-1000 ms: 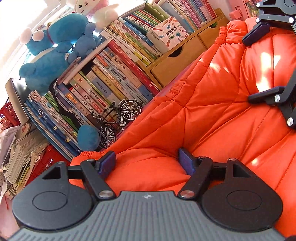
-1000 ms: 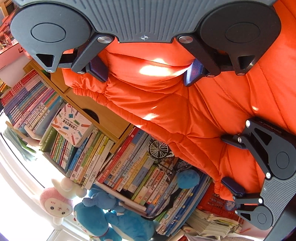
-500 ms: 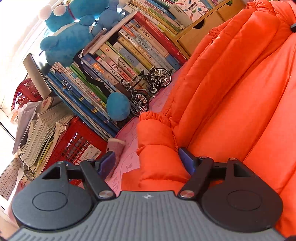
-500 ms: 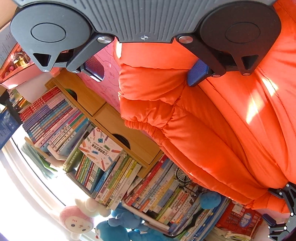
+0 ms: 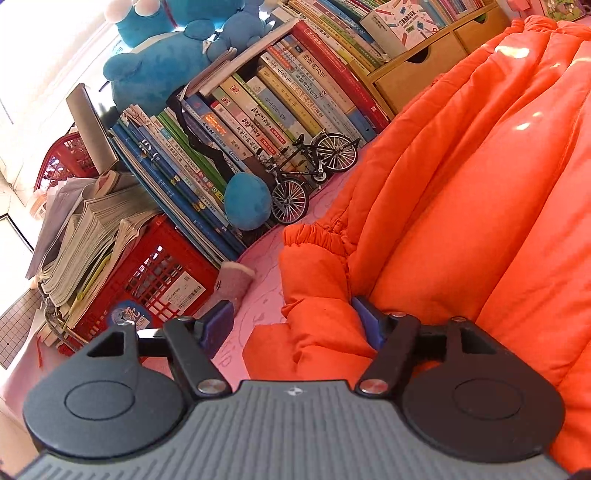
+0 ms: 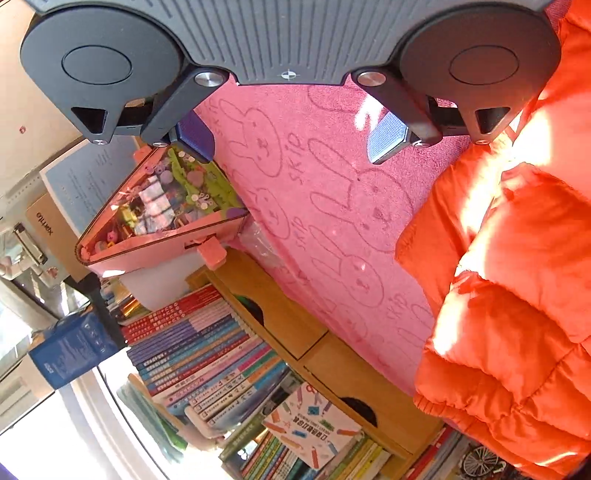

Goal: Fold clothes

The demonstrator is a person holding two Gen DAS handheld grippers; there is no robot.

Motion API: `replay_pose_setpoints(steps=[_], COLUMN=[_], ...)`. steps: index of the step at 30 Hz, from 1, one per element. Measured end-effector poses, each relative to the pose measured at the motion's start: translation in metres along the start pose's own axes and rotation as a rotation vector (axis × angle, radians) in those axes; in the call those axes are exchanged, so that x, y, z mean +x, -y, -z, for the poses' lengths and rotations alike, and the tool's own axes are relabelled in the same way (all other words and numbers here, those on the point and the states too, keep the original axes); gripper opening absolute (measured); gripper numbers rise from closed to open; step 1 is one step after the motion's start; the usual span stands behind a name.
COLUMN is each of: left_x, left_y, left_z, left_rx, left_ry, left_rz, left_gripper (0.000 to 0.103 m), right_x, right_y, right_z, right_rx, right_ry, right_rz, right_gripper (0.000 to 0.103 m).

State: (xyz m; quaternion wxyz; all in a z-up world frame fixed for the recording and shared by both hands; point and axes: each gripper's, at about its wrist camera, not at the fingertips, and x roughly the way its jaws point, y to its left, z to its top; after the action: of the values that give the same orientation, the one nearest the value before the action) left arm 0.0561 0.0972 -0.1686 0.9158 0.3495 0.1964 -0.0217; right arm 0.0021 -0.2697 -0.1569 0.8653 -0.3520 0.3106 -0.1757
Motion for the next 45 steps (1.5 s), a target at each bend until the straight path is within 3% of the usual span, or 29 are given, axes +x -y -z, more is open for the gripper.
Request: replay_pose_setpoints(steps=[4, 7, 11, 16, 18, 20, 22, 28, 33, 41, 45], left_x=[0.000, 0.001, 0.002, 0.002, 0.002, 0.002, 0.002, 0.001, 0.001, 0.001, 0.002], left_y=[0.000, -0.002, -0.003, -0.003, -0.003, -0.003, -0.003, -0.003, -0.003, -0.001, -0.007], left_z=[0.000, 0.000, 0.001, 0.002, 0.002, 0.002, 0.002, 0.002, 0.001, 0.001, -0.007], left_rx=[-0.004, -0.006, -0.012, -0.014, -0.016, -0.019, -0.022, -0.029, -0.029, -0.026, -0.045], left_ry=[0.002, 0.002, 0.002, 0.002, 0.001, 0.001, 0.000, 0.001, 0.004, 0.008, -0.010], left_rz=[-0.002, 0.001, 0.004, -0.002, -0.006, -0.008, -0.009, -0.002, 0.003, 0.003, 0.001], left_gripper=[0.071, 0.071, 0.071, 0.071, 0.072, 0.072, 0.072, 0.073, 0.073, 0.073, 0.075], right_x=[-0.038, -0.066, -0.102, -0.122, -0.112, -0.092, -0.071, -0.012, 0.028, 0.042, 0.042], right_y=[0.001, -0.021, -0.083, -0.158, -0.179, -0.185, -0.170, -0.115, -0.091, -0.071, -0.072], right_z=[-0.033, -0.074, -0.131, -0.180, -0.191, -0.190, -0.182, -0.149, -0.130, -0.084, -0.080], right_rx=[0.045, 0.062, 0.031, -0.070, -0.116, -0.162, -0.135, -0.079, -0.026, 0.107, 0.138], right_ry=[0.201, 0.357, 0.533, 0.626, 0.611, 0.580, 0.543, 0.439, 0.333, 0.180, 0.159], right_rz=[-0.002, -0.112, -0.343, -0.493, -0.501, -0.451, -0.443, -0.313, -0.227, -0.208, -0.214], right_gripper=[0.091, 0.094, 0.095, 0.095, 0.095, 0.095, 0.097, 0.100, 0.100, 0.102, 0.102])
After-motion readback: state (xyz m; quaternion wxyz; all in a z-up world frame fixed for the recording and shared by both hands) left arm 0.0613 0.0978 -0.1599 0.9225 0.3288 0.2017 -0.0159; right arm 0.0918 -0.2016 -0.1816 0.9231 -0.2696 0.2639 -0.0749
